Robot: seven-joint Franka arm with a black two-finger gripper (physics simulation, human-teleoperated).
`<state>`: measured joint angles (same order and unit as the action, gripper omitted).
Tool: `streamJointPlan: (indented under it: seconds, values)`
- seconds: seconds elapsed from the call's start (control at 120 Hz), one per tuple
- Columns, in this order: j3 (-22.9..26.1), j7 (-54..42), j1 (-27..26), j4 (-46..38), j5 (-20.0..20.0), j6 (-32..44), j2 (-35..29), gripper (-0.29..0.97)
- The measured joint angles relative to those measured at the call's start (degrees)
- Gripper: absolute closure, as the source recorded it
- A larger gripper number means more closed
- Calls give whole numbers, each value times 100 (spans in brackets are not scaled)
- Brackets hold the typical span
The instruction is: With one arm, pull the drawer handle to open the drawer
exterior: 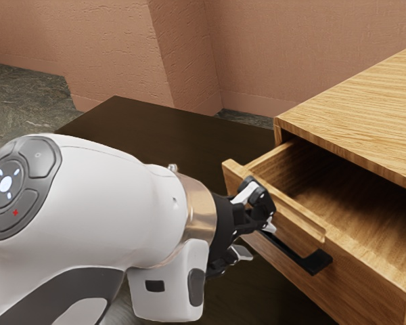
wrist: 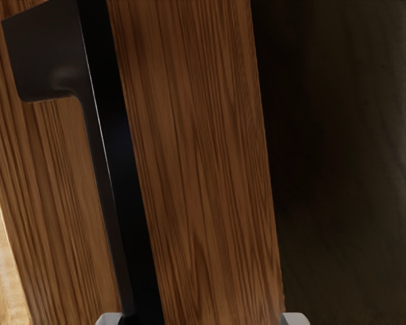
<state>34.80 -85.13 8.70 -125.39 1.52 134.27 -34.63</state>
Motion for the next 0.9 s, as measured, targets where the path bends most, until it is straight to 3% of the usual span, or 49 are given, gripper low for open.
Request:
streamJointPlan:
  seconds: [0.342,0.9]
  values:
    - [-25,11,-382,-95,48,-9,-120,49]
    - [-424,33,-933,-592,101,-42,-788,44]
